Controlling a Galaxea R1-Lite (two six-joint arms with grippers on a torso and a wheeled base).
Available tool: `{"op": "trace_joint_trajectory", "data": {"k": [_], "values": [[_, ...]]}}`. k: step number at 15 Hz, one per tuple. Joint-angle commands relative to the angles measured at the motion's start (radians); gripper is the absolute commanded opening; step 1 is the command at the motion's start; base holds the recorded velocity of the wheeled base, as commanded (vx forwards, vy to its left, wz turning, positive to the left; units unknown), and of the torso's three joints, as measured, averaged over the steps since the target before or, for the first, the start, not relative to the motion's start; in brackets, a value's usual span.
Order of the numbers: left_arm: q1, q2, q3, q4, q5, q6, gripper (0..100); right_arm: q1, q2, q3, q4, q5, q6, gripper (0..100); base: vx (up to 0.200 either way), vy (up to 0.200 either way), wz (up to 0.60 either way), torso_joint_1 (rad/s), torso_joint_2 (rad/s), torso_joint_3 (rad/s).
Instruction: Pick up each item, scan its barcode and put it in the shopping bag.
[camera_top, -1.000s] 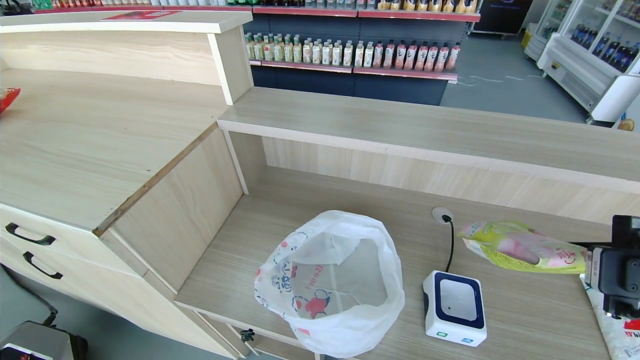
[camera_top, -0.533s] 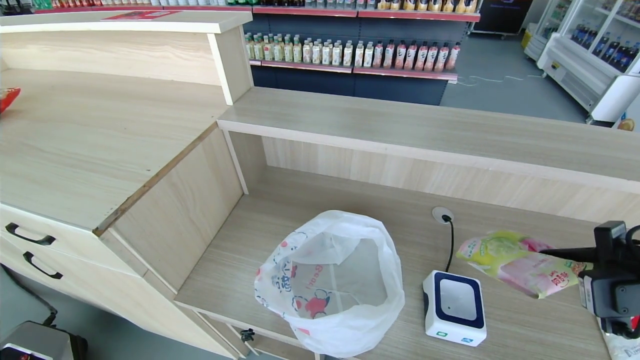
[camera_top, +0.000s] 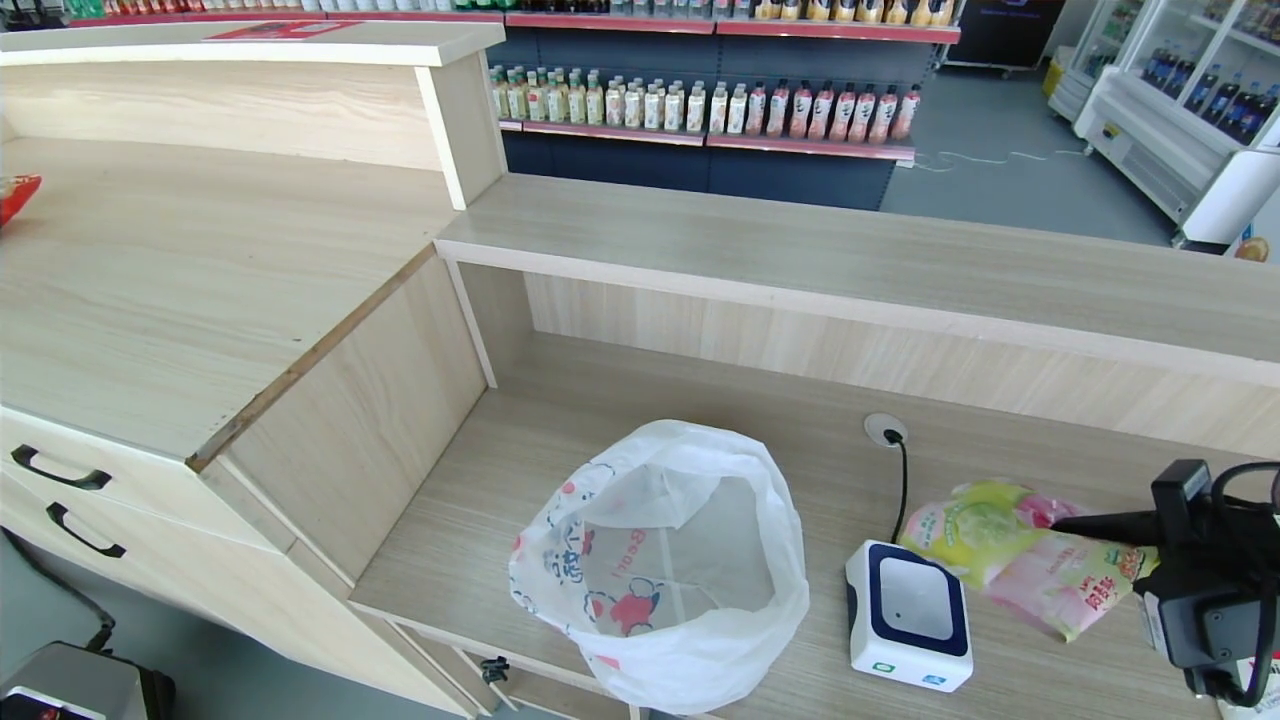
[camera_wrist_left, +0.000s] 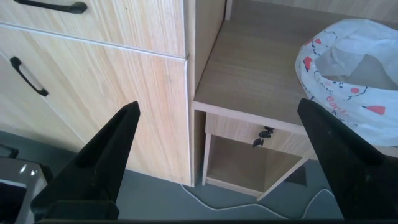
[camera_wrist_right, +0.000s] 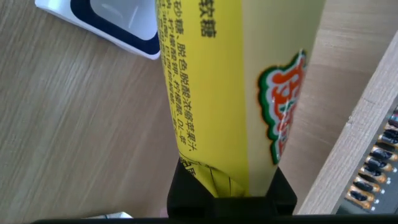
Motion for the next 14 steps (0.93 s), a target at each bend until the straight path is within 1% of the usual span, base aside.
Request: {"op": "trace_joint_trajectory", "data": {"k": [1,7,14], "values": [[0.000,0.000,0.000,0.000,0.000,0.000,100,0.000,0.022,0.016,-0.012,0.013,-0.018,0,0.000,0.000,0.00,0.000,0.00,0.000],[0.000,0.000,0.000,0.000,0.000,0.000,100,0.000,-0.001,0.053,-0.015,0.016,-0.043,0,0.000,0.000,0.00,0.000,0.00,0.000],[0.000,0.000,0.000,0.000,0.000,0.000,100,0.000,-0.005,0.061,-0.013,0.016,-0.056,0,0.000,0.000,0.00,0.000,0.00,0.000]]}}
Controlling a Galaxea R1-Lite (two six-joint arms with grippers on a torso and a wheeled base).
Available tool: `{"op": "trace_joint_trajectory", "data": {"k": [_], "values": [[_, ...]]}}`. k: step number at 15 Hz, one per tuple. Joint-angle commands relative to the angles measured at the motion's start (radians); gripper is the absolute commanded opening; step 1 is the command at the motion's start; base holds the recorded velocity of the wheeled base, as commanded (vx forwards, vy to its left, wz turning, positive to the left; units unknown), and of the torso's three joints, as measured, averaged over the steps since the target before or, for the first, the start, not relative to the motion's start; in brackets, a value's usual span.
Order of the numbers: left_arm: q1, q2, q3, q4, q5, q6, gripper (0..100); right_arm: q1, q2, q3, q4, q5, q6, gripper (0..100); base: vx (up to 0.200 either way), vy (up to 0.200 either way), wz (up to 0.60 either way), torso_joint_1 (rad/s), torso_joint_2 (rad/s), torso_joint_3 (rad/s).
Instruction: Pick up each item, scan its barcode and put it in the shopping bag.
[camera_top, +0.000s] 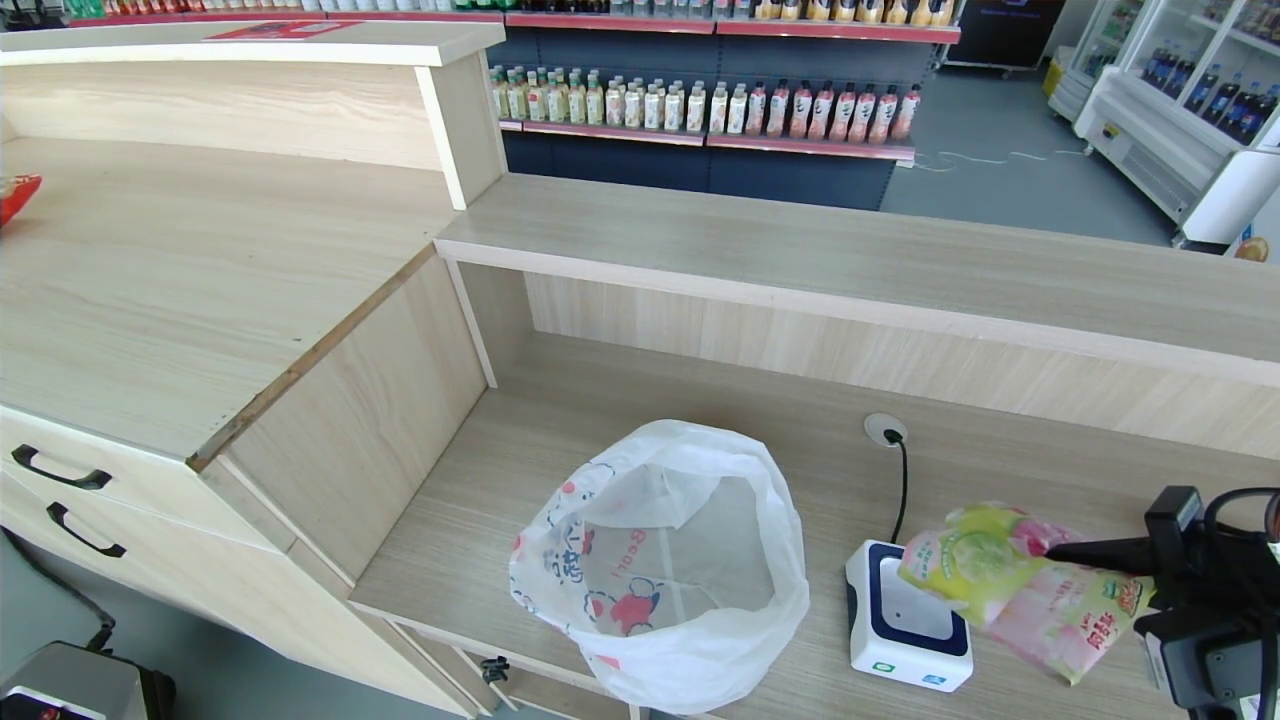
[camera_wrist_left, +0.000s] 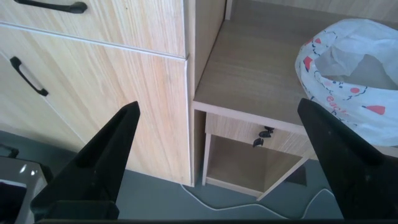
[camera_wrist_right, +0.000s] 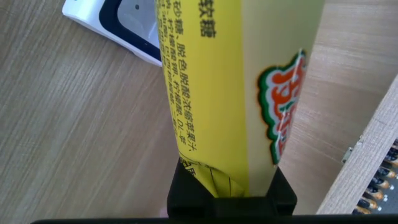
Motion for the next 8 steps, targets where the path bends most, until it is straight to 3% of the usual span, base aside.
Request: {"op": "trace_joint_trajectory", "data": {"k": [1,5,8], "values": [[0.000,0.000,0.000,0.000,0.000,0.000,100,0.000,-0.007,0.006,0.000,0.001,0.000,0,0.000,0.000,0.00,0.000,0.00,0.000],[0.000,0.000,0.000,0.000,0.000,0.000,100,0.001,-0.030,0.006,0.006,0.001,0.009,0,0.000,0.000,0.00,0.000,0.00,0.000],[0.000,0.000,0.000,0.000,0.000,0.000,100,0.035,-0.133,-0.006,0.014,0.011,0.182,0,0.000,0.000,0.00,0.000,0.00,0.000]]}}
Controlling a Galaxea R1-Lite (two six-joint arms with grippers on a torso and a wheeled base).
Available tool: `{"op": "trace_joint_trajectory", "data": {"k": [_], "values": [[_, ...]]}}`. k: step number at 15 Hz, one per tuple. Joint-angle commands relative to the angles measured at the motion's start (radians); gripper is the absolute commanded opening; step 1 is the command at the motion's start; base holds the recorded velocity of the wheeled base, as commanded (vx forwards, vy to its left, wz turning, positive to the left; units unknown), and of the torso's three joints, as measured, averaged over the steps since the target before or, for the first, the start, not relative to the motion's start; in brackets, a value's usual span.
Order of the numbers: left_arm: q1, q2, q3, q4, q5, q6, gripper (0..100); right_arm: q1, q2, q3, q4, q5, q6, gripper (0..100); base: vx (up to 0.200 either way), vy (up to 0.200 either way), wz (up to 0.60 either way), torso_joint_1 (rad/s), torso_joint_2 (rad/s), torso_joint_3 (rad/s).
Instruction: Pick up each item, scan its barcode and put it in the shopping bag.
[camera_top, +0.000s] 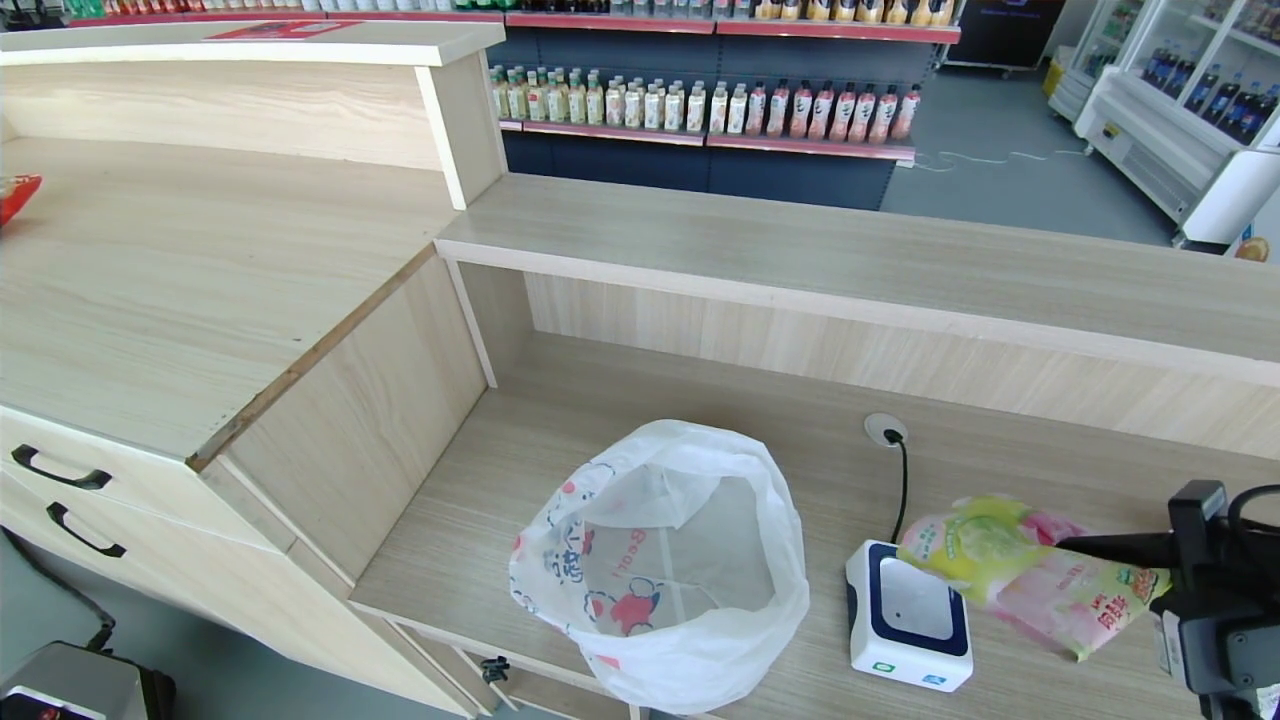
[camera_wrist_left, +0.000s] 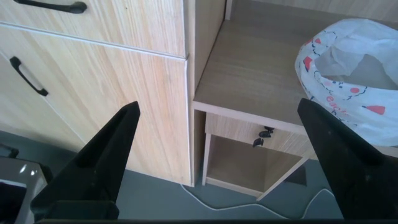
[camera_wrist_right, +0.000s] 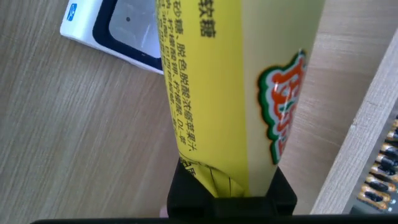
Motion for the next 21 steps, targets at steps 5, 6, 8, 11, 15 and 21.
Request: {"op": "trace_joint_trajectory", "data": {"k": [5,6,8,11,15,21], "values": [[0.000,0.000,0.000,0.000,0.000,0.000,100,0.104,-0.419,0.018,0.068,0.000,0.793,0,0.000,0.000,0.00,0.000,0.00,0.000],[0.000,0.000,0.000,0.000,0.000,0.000,100,0.109,-0.442,0.021,0.070,-0.006,0.906,0,0.000,0.000,0.00,0.000,0.00,0.000],[0.000,0.000,0.000,0.000,0.000,0.000,100,0.095,-0.473,0.024,0.071,-0.054,1.044,0,0.000,0.000,0.00,0.000,0.00,0.000],[0.000,0.000,0.000,0.000,0.000,0.000,100,0.096,-0.477,0.031,0.105,-0.095,1.139,0,0.000,0.000,0.20,0.002,0.00,0.001],[0.000,0.000,0.000,0.000,0.000,0.000,100,0.171,-0.462,0.026,0.110,-0.192,1.224,0,0.000,0.000,0.60,0.001,0.00,0.002],[0.000,0.000,0.000,0.000,0.000,0.000,100,0.204,-0.316,0.024,0.111,-0.265,1.308,0,0.000,0.000,0.40,0.002,0.00,0.002]]}}
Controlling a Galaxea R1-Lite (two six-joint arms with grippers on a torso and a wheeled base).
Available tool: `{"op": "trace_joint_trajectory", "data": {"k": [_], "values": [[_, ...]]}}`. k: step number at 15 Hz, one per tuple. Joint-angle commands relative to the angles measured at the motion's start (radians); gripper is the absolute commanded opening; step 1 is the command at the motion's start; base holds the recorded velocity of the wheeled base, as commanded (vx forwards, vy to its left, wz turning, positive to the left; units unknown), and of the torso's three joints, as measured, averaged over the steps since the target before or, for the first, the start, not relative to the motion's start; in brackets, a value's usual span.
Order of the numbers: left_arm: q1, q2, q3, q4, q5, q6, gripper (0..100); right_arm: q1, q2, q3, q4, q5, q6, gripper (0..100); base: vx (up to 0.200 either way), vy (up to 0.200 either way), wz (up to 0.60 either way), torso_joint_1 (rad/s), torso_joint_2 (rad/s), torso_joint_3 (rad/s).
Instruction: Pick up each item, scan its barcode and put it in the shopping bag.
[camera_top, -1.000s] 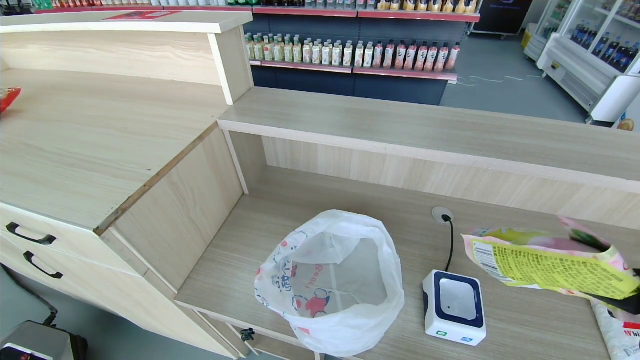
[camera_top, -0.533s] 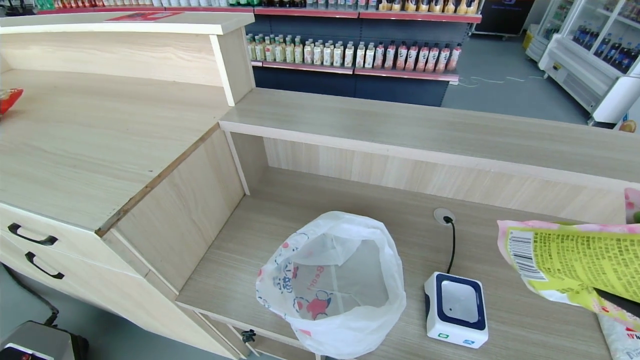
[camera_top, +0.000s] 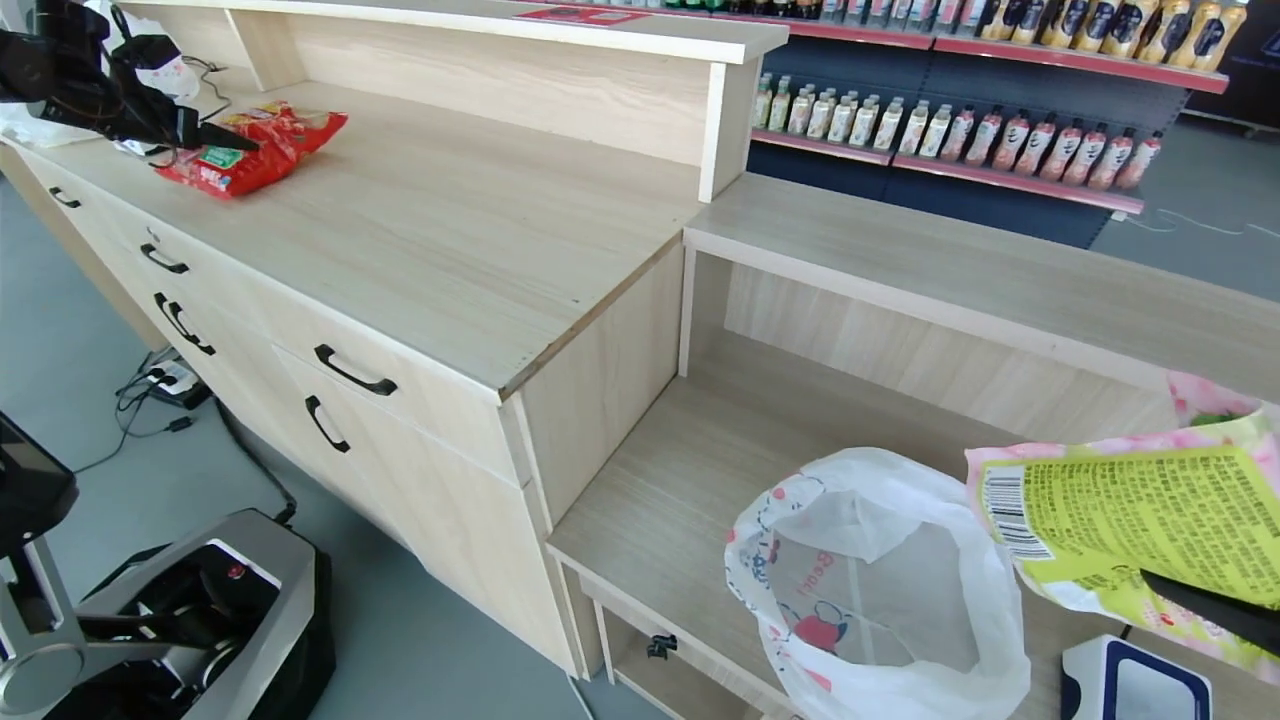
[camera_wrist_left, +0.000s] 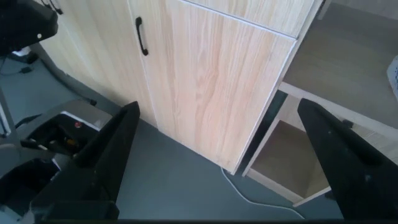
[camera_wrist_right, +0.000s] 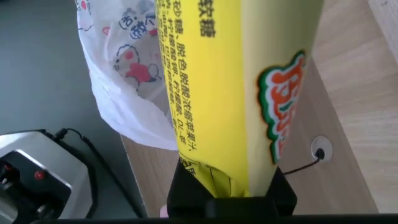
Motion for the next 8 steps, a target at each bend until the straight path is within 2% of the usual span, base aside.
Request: {"op": "trace_joint_trajectory", "data": {"k": [1,4,8], "values": [[0.001,0.000,0.000,0.000,-0.001,-0.001,100,-0.028,0.123,-0.014,0.001,-0.038,0.019,0,0.000,0.000,0.00,0.000,0.00,0.000],[0.001,0.000,0.000,0.000,-0.001,-0.001,100,-0.135,0.249,-0.015,-0.004,-0.054,0.023,0,0.000,0.000,0.00,0.000,0.00,0.000],[0.001,0.000,0.000,0.000,-0.001,-0.001,100,-0.218,0.353,-0.008,0.002,-0.054,0.025,0,0.000,0.000,0.00,0.000,0.00,0.000]]}}
